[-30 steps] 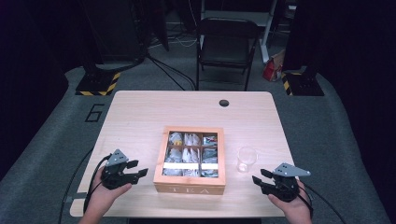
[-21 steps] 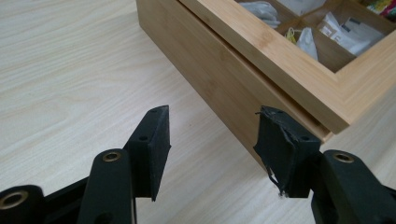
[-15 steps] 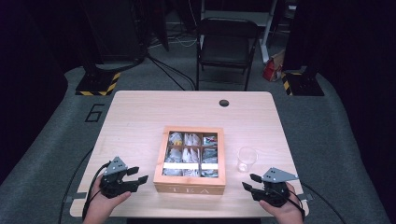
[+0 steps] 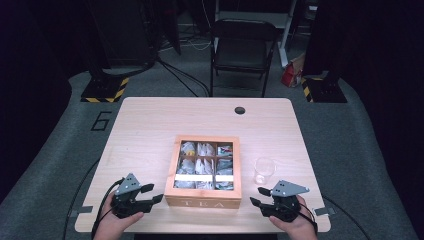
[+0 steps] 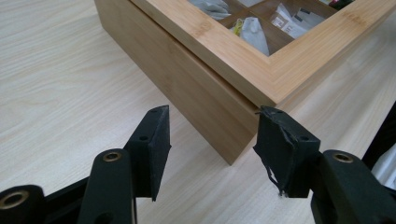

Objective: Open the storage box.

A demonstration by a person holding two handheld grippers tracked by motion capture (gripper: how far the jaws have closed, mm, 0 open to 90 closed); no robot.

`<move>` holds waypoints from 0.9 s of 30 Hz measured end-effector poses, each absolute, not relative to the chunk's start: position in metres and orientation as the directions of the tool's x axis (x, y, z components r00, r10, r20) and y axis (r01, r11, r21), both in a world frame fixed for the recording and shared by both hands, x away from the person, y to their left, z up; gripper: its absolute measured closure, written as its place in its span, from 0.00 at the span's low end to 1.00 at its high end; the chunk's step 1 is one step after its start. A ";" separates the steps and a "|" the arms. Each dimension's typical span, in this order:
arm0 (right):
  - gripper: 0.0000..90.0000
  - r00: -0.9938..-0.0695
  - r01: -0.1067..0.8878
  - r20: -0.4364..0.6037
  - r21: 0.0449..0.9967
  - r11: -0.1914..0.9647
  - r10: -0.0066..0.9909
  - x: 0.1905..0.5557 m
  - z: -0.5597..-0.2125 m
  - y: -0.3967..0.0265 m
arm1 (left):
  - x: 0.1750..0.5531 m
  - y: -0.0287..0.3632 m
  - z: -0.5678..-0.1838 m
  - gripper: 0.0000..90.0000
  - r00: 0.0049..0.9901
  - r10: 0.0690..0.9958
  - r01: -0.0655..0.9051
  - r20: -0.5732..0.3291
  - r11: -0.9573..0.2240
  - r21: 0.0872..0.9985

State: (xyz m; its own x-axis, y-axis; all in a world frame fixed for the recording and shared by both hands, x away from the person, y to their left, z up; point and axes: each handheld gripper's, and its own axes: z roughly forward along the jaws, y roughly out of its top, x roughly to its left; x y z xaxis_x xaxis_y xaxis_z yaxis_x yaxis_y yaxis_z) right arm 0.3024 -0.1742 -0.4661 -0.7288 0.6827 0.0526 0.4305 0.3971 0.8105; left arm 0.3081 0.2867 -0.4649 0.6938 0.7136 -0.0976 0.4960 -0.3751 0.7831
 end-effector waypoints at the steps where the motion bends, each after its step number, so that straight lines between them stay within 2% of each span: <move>1: 0.57 -0.729 0.430 0.053 0.811 0.397 0.683 0.302 -0.466 -0.174 | 0.308 0.286 -0.465 0.50 0.695 0.713 0.489 -0.090 -0.377 0.786; 19: 0.57 -0.793 0.404 0.068 0.803 0.439 0.606 0.304 -0.472 -0.157 | 0.307 0.274 -0.470 0.55 0.735 0.669 0.485 -0.111 -0.405 0.775; 23: 0.51 -0.798 0.397 0.060 0.801 0.448 0.600 0.305 -0.474 -0.151 | 0.308 0.272 -0.472 0.57 0.734 0.669 0.491 -0.116 -0.405 0.771; 27: 0.52 -0.806 0.392 0.057 0.797 0.459 0.589 0.307 -0.476 -0.148 | 0.308 0.270 -0.472 0.60 0.747 0.656 0.476 -0.111 -0.410 0.778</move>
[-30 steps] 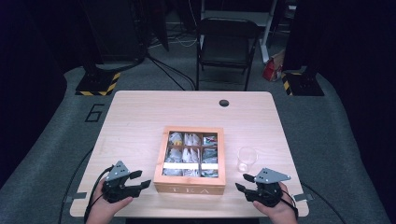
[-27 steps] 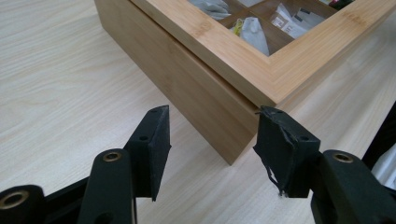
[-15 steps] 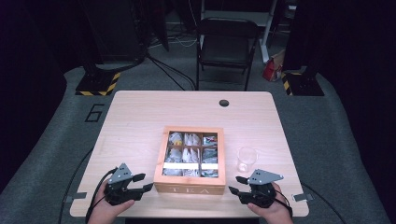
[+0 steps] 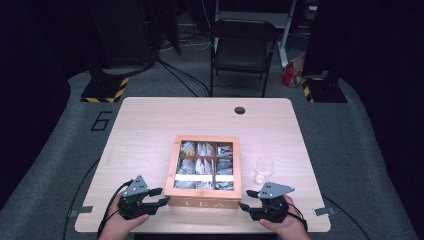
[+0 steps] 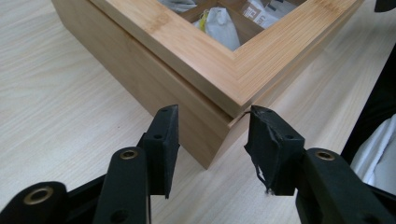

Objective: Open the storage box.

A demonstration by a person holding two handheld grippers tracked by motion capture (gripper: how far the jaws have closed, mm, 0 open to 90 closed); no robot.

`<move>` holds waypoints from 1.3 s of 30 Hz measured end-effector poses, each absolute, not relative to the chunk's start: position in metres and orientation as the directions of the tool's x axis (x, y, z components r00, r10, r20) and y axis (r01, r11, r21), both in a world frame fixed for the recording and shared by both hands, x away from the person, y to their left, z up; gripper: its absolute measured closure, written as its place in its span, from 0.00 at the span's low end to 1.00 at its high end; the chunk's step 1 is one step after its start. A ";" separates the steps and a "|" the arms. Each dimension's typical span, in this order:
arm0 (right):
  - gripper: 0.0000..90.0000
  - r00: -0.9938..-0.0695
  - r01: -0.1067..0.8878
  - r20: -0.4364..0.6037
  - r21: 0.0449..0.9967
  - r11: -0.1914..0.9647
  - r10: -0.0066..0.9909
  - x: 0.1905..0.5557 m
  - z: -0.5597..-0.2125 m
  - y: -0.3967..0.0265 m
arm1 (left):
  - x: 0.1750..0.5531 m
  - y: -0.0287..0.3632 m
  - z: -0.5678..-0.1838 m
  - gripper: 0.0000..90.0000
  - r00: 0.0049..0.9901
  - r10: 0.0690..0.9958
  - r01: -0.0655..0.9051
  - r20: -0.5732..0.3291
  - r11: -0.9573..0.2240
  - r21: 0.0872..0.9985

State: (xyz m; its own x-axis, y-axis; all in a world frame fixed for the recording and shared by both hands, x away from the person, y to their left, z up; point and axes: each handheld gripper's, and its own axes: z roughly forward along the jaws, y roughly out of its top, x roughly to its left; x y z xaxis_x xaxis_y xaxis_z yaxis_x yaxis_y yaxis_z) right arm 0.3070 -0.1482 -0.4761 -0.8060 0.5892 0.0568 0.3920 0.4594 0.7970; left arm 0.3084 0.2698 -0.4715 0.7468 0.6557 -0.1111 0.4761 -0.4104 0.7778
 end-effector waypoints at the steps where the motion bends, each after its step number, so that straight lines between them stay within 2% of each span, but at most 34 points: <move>1: 0.53 -0.809 0.389 0.058 0.798 0.460 0.585 0.307 -0.476 -0.147 | 0.309 0.269 -0.472 0.61 0.746 0.656 0.477 -0.113 -0.408 0.779; 15: 0.61 -0.816 0.345 0.017 0.817 0.463 0.578 0.310 -0.475 -0.138 | 0.308 0.260 -0.471 0.62 0.754 0.652 0.456 -0.082 -0.428 0.780; 29: 0.68 -0.832 0.339 0.029 0.817 0.466 0.554 0.311 -0.474 -0.139 | 0.306 0.256 -0.470 0.62 0.744 0.665 0.450 -0.068 -0.423 0.786; 35: 0.73 -0.788 0.375 0.033 0.818 0.437 0.614 0.316 -0.474 -0.148 | 0.307 0.244 -0.470 0.64 0.754 0.653 0.442 -0.067 -0.429 0.788; 39: 0.71 -0.785 0.378 0.038 0.820 0.430 0.618 0.317 -0.474 -0.150 | 0.307 0.243 -0.470 0.64 0.752 0.656 0.435 -0.055 -0.432 0.790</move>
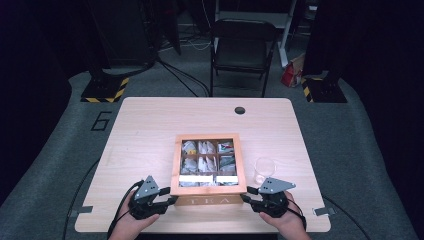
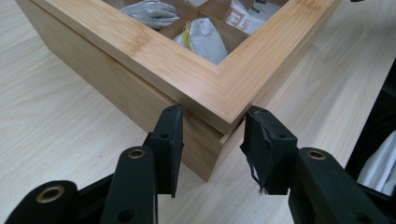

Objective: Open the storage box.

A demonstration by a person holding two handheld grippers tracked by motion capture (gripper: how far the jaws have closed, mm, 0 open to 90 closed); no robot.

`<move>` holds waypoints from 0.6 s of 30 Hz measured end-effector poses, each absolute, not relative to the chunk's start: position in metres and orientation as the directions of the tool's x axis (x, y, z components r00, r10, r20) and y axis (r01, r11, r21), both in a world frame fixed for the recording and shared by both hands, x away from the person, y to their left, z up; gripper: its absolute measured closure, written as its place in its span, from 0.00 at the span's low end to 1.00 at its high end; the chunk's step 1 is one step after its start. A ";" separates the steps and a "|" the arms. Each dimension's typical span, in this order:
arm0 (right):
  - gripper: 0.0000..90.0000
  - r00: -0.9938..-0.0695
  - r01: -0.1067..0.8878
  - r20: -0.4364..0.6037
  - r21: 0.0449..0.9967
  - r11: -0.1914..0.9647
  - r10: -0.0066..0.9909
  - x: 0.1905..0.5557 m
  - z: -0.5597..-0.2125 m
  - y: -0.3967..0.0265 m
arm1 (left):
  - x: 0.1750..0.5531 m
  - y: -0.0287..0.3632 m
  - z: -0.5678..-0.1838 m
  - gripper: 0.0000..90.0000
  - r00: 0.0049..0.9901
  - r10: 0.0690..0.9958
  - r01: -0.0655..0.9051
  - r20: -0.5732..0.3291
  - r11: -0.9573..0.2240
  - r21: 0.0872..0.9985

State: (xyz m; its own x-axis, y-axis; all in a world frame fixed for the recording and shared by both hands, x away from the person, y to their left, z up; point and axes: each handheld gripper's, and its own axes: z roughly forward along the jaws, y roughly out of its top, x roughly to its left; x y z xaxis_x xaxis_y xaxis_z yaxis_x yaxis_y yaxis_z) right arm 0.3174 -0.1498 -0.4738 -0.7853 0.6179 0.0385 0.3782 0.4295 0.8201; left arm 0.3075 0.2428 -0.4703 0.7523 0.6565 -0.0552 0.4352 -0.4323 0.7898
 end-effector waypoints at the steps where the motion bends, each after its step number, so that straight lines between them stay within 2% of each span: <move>1: 0.71 -0.786 0.373 0.031 0.820 0.434 0.618 0.317 -0.474 -0.150 | 0.307 0.243 -0.470 0.64 0.751 0.657 0.436 -0.055 -0.432 0.789; 10: 0.74 -0.780 0.368 0.011 0.816 0.445 0.625 0.314 -0.473 -0.145 | 0.310 0.244 -0.469 0.66 0.735 0.676 0.445 -0.046 -0.430 0.786; 14: 0.75 -0.785 0.329 -0.055 0.807 0.491 0.617 0.311 -0.473 -0.141 | 0.311 0.245 -0.470 0.66 0.731 0.681 0.442 -0.047 -0.420 0.793; 18: 0.74 -0.785 0.338 -0.033 0.814 0.473 0.618 0.312 -0.473 -0.142 | 0.311 0.245 -0.470 0.66 0.729 0.683 0.445 -0.049 -0.419 0.791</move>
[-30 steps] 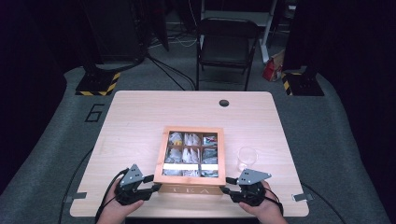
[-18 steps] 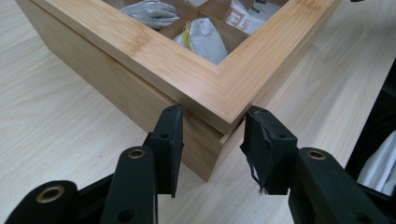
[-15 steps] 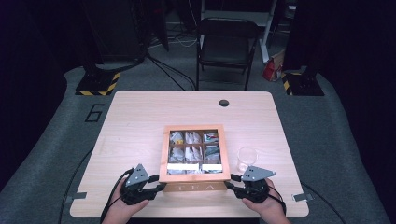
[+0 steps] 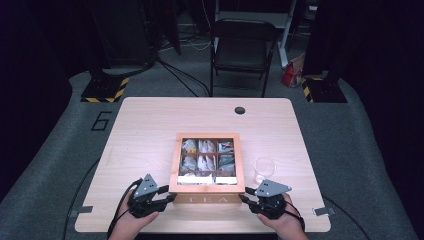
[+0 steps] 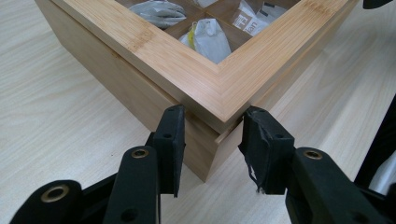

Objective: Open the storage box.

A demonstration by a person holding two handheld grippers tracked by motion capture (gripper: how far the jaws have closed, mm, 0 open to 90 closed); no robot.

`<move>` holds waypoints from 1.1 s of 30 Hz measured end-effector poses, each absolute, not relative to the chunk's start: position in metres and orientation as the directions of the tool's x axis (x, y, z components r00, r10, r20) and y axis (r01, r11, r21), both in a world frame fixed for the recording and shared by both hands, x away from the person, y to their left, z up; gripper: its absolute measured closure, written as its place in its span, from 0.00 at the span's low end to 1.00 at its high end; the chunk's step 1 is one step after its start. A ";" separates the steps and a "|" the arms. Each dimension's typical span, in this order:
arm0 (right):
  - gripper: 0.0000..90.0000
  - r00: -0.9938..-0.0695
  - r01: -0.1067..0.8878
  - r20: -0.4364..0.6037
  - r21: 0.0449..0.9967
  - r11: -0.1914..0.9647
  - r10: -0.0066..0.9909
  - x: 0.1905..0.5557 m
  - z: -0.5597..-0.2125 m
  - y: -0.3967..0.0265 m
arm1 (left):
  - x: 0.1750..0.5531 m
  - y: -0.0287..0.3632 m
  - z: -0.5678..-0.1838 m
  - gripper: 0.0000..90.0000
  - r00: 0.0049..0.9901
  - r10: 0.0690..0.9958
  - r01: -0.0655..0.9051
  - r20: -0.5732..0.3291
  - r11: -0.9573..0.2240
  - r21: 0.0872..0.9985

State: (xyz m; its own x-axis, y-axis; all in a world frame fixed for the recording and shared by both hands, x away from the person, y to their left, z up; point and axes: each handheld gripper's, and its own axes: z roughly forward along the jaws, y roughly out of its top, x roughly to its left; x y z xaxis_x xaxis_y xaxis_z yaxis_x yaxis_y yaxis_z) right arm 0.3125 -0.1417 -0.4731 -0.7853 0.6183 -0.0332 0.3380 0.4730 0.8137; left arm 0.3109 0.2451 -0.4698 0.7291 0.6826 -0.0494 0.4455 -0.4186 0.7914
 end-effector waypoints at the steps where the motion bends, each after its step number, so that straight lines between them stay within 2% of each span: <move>1: 0.74 -0.785 0.337 -0.035 0.813 0.474 0.618 0.313 -0.473 -0.142 | 0.311 0.246 -0.469 0.66 0.734 0.677 0.451 -0.058 -0.422 0.787; 7: 0.74 -0.788 0.338 -0.026 0.817 0.468 0.616 0.315 -0.470 -0.142 | 0.312 0.246 -0.467 0.66 0.723 0.682 0.470 -0.108 -0.372 0.801; 21: 0.70 -0.781 0.336 0.010 0.850 0.406 0.624 0.321 -0.454 -0.147 | 0.312 0.246 -0.449 0.63 0.710 0.700 0.434 -0.073 -0.354 0.828; 26: 0.69 -0.780 0.357 0.054 0.856 0.374 0.623 0.326 -0.447 -0.149 | 0.316 0.247 -0.440 0.63 0.712 0.698 0.431 -0.076 -0.350 0.832; 33: 0.67 -0.793 0.329 0.012 0.850 0.411 0.609 0.332 -0.434 -0.149 | 0.321 0.248 -0.431 0.63 0.719 0.692 0.426 -0.066 -0.364 0.828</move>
